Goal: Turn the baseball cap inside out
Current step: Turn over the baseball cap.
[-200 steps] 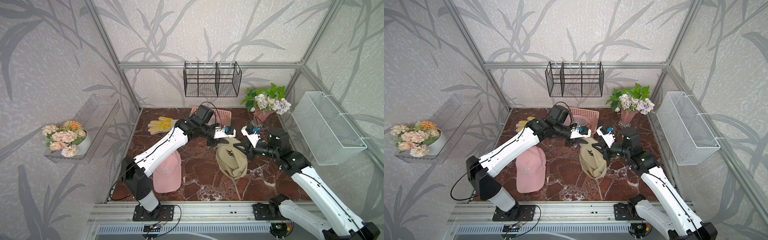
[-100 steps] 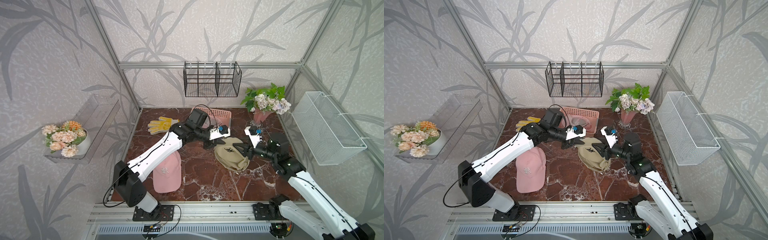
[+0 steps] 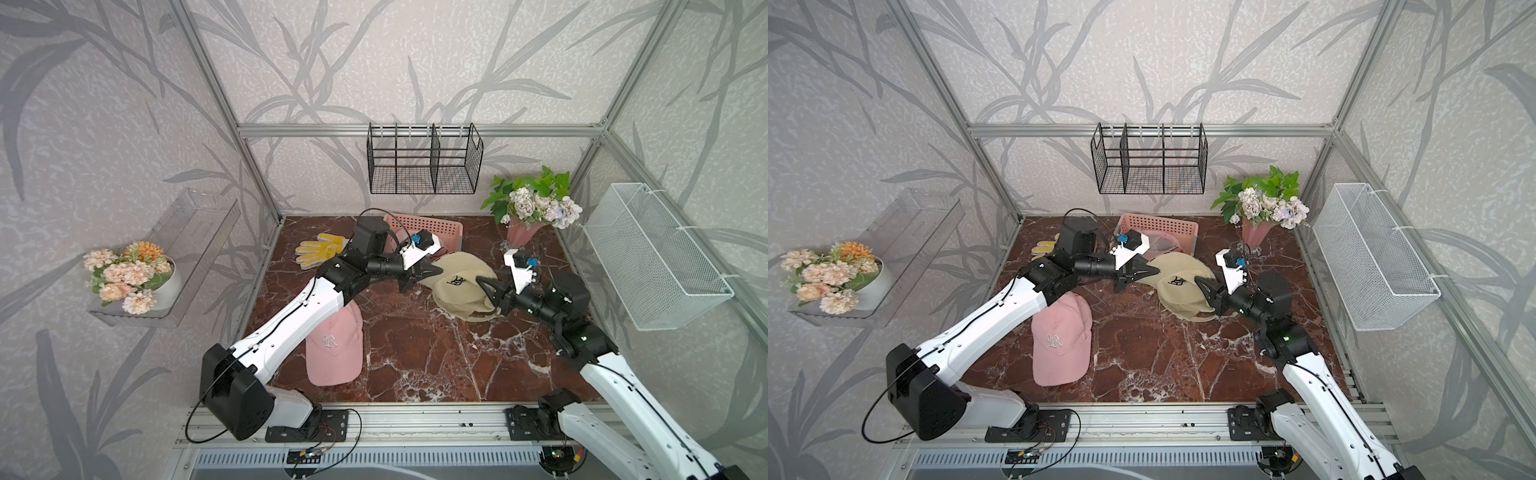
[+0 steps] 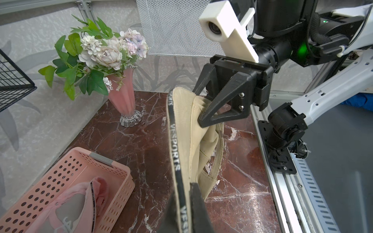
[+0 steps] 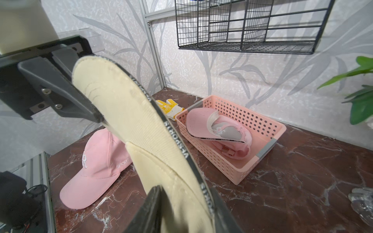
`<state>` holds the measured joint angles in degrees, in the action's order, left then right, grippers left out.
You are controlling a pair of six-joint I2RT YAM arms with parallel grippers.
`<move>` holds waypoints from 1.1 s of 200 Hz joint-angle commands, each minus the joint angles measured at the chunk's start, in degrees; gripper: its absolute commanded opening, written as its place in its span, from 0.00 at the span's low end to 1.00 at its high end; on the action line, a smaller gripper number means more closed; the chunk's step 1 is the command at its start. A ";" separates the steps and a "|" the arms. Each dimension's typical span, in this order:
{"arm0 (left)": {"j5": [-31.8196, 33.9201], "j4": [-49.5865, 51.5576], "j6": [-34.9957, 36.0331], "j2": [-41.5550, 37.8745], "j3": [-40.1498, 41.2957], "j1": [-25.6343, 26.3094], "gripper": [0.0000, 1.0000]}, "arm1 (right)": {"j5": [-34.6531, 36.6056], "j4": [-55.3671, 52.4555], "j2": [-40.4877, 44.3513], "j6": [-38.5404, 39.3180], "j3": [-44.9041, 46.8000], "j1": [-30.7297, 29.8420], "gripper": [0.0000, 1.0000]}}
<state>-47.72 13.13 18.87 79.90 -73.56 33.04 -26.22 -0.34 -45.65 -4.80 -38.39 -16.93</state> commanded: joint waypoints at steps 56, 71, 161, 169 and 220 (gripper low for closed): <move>1.62 -12.32 -16.10 -2.88 0.38 -0.88 0.00 | 9.41 -5.85 4.34 0.23 0.73 0.32 0.58; 2.47 -12.13 -20.09 -2.39 0.26 -0.92 0.00 | 12.18 -6.41 5.97 0.05 0.35 0.32 0.62; 19.88 -25.57 -49.71 -7.21 13.09 2.49 0.00 | 8.62 -16.48 2.52 -7.02 -6.38 0.23 0.65; 21.53 -26.10 -51.13 -7.76 14.18 2.96 0.00 | 7.97 -17.32 1.51 -8.00 -7.33 0.23 0.64; 22.74 -28.89 -55.87 -9.13 17.83 4.31 0.00 | 4.96 -18.83 -3.22 -14.76 -10.08 0.14 0.60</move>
<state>-25.78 -9.26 -32.34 72.27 -56.95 37.01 -18.09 -17.56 -47.18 -14.68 -46.02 -16.86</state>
